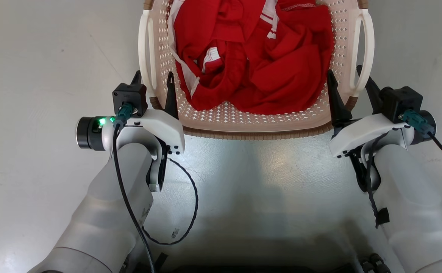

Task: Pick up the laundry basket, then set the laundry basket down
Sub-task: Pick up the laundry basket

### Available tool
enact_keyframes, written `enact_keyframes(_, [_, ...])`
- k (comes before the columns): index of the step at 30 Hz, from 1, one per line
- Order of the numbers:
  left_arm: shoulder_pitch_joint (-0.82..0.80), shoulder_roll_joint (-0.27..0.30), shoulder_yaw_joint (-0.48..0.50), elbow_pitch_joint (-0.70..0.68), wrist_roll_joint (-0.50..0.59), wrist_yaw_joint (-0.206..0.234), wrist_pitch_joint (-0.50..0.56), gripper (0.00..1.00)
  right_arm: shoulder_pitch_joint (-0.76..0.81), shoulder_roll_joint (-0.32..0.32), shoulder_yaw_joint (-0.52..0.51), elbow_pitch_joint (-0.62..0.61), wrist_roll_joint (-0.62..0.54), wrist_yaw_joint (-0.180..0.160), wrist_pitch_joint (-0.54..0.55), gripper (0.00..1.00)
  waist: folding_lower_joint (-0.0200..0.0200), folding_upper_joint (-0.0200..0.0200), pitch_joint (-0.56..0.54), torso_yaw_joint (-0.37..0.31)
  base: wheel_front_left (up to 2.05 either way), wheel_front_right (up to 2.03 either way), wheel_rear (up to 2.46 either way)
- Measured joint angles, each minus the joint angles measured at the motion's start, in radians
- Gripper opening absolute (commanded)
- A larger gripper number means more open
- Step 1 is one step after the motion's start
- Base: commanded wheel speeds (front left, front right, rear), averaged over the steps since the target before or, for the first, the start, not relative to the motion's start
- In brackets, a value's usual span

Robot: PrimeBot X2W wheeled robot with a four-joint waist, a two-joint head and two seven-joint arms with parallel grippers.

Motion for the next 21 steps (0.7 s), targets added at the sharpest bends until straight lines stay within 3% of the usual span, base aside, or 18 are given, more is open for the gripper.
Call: enact_keyframes(21, [-0.010, 0.000, -0.006, -0.002, -0.008, 0.008, 0.000, 1.00, -0.014, 0.000, 0.014, 0.010, 0.022, 0.000, 0.000, 1.00, 0.0000, 0.0000, 0.007, -0.001, 0.00, 0.00, 0.00])
